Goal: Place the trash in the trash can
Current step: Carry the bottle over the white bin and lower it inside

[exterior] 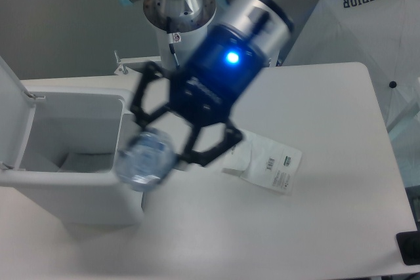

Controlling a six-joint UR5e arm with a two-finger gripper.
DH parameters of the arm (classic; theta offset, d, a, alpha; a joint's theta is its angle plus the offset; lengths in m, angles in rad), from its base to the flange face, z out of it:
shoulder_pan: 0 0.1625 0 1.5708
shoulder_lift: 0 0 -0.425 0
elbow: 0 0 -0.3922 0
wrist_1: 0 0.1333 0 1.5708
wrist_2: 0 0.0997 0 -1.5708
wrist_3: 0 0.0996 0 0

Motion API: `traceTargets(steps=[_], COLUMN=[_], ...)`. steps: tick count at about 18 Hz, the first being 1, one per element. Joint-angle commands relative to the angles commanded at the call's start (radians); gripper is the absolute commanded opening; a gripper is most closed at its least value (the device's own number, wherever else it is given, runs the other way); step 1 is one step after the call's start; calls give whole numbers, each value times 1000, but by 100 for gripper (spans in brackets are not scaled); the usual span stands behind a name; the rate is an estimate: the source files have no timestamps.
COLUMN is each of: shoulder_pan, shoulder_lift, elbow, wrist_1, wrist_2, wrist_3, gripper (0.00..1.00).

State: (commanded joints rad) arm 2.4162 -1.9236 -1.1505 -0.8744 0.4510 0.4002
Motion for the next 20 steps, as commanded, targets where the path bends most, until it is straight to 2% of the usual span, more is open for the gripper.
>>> traceTargets(steps=[2, 7, 12, 14, 20], shoulder_pan=[-40, -81, -95, -108, -108], shoulder_lift=[0, 58, 60, 66, 147], elbow=[-24, -173, -216, -254, -406], wrist_1=[0, 14, 15, 15, 15], wrist_2=[0, 0, 0, 0, 2], wrist_3=[3, 95, 130, 164, 308], gripper=[54, 54, 55, 55, 61])
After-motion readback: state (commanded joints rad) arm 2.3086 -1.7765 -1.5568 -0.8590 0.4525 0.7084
